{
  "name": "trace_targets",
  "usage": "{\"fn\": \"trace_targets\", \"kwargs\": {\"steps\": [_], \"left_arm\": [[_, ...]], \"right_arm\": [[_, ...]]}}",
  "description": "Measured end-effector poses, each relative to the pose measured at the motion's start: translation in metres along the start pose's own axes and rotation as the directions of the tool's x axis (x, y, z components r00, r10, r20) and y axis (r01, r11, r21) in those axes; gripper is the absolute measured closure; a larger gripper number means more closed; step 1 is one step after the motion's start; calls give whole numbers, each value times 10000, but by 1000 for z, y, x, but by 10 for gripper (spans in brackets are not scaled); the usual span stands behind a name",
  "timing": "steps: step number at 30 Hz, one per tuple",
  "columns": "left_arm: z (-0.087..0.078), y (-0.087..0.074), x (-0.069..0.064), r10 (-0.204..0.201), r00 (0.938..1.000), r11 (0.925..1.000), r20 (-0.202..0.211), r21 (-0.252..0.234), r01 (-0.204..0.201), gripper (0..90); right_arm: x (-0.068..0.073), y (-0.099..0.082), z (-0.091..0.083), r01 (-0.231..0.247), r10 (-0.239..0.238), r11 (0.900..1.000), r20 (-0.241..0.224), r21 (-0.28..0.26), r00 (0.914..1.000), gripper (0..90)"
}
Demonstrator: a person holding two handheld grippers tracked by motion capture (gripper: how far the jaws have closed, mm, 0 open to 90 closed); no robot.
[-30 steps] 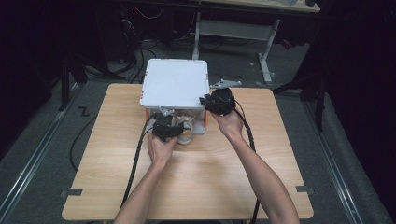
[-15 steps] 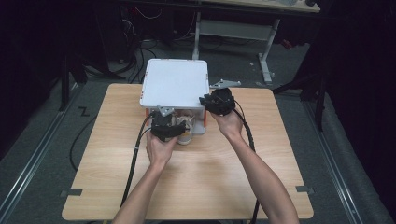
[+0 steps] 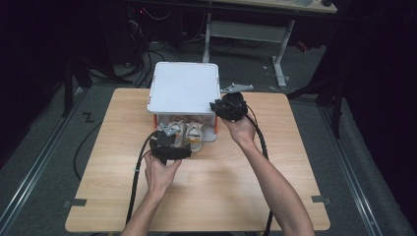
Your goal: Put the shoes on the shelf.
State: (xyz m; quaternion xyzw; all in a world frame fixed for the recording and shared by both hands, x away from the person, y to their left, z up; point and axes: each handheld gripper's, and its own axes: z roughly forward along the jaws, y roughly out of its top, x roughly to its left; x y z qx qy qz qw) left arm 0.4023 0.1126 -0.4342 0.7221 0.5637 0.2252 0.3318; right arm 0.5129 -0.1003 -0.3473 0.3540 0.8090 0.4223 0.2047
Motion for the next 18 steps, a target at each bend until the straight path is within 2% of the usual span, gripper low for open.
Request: {"fn": "trace_targets", "kwargs": {"steps": [3, 6, 11, 18], "left_arm": [[8, -7, -1, -181, 9998, 9992, -37, 367, 182, 97], [17, -9, -3, -195, 9997, 9971, -156, 734, 206, 85], [27, -8, -5, -443, 9985, 9955, -322, 820, 468, 80], [42, -8, -4, -757, 9956, 9901, -559, 1141, 817, 137]], "right_arm": [[0, 1, 0, 25, -25, 10000, 5, 36, 10000, 721], [0, 0, 0, 16, -16, 10000, 10, 32, 10000, 721], [1, 1, 0, 9, -9, 10000, 83, 56, 10000, 720], [1, 1, 0, 58, -59, 10000, 74, 68, 10000, 718]]}}
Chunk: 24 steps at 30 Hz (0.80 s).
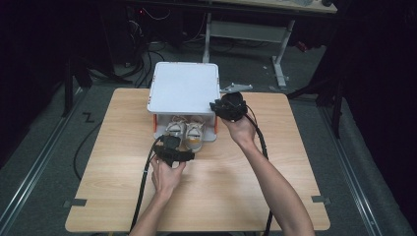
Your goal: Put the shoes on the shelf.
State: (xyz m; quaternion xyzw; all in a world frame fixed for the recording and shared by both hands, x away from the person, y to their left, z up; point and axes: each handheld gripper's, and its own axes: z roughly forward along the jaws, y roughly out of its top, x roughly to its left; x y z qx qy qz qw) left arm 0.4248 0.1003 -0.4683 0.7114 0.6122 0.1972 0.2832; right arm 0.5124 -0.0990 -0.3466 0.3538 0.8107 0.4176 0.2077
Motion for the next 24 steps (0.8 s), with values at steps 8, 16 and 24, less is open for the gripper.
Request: {"fn": "trace_targets", "kwargs": {"steps": [8, 16, 24], "left_arm": [[2, 5, -3, -139, 9999, 9999, -72, 3, 139, 146], [7, 12, -5, -232, 9997, 9996, -80, -160, 231, 184], [15, 15, 0, -647, 9979, 9953, -56, -719, 641, 250]], "right_arm": [[0, 0, 0, 0, 0, 10000, 31, 7, 10000, 717], [1, 0, 0, 5, -5, 10000, 74, 8, 10000, 717], [1, 0, 0, -13, 13, 10000, 75, 5, 10000, 717]]}}
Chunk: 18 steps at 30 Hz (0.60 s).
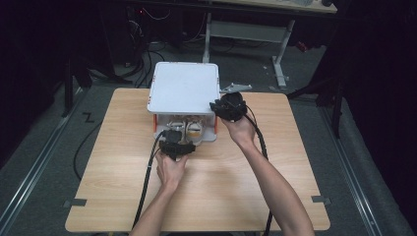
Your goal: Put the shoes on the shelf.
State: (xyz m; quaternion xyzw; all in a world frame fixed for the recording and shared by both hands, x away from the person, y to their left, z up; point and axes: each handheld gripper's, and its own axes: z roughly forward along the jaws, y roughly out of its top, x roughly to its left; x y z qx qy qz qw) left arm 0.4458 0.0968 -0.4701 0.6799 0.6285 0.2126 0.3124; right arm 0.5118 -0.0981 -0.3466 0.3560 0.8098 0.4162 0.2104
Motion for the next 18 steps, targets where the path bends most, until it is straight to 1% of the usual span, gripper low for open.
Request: {"fn": "trace_targets", "kwargs": {"steps": [1, 2, 5, 11, 12, 14, 16, 18], "left_arm": [[0, 0, 0, 0, 10000, 10000, 0, 0, 0, 255], [2, 1, 2, -100, 9999, 9999, -14, -137, 100, 266], [6, 2, 2, -243, 9997, 9992, -48, -309, 242, 276], [12, 3, 3, -601, 9982, 9960, 51, -652, 603, 279], [12, 4, 3, -601, 9982, 9962, 25, -631, 602, 279], [14, 6, 1, -434, 9990, 9979, -105, -482, 428, 275], [17, 10, -1, -408, 9992, 9985, -49, -378, 406, 272], [20, 12, -2, -473, 9989, 9982, 15, -364, 473, 272]], "right_arm": [[0, 0, 0, -6, 6, 10000, 16, 3, 10000, 718], [0, 0, 0, -13, 13, 10000, 10, -6, 10000, 718], [-1, 0, 0, -8, 8, 10000, -16, -14, 10000, 718], [0, 0, 0, -28, 28, 10000, 10, -10, 10000, 719], [0, 0, 0, -25, 25, 10000, 9, -11, 10000, 719], [0, 0, 0, -23, 23, 10000, -10, -8, 10000, 720], [0, 0, 0, -12, 12, 10000, 10, -20, 10000, 719], [1, -1, 0, 30, -30, 10000, 75, -29, 10000, 720]]}}
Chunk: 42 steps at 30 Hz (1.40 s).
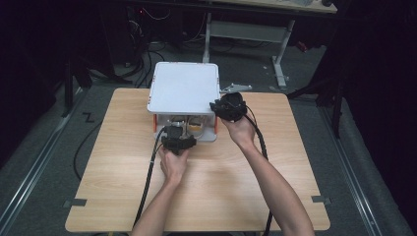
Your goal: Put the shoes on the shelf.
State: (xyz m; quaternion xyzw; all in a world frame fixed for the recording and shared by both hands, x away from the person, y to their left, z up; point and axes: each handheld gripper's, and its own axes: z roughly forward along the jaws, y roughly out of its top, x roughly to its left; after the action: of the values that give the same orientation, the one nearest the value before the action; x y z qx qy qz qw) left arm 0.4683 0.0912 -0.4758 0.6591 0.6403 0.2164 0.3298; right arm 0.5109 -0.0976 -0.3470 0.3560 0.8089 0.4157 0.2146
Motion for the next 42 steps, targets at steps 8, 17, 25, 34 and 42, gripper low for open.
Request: {"fn": "trace_targets", "kwargs": {"steps": [8, 17, 25, 34, 42], "left_arm": [[9, 6, -6, -190, 9997, 9997, 155, -137, 192, 282], [11, 6, -8, -41, 10000, 9990, 13, -438, 42, 283], [2, 9, -5, 255, 9993, 9982, 277, -550, -239, 278], [-14, 9, -5, 1011, 9948, 9930, 158, -624, -999, 304], [-32, 7, 2, 1400, 9888, 9859, 520, -1002, -1343, 319]], "right_arm": [[0, 0, 0, 42, -42, 10000, 19, -2, 10000, 719], [0, 1, 0, 9, -9, 10000, -24, 67, 10000, 719], [0, 2, 1, -27, 27, 9999, -21, 113, 10000, 717], [-1, 3, 1, -125, 126, 9998, -68, 184, 9999, 707], [2, 2, 0, -230, 231, 9997, -119, 129, 9997, 612]]}}
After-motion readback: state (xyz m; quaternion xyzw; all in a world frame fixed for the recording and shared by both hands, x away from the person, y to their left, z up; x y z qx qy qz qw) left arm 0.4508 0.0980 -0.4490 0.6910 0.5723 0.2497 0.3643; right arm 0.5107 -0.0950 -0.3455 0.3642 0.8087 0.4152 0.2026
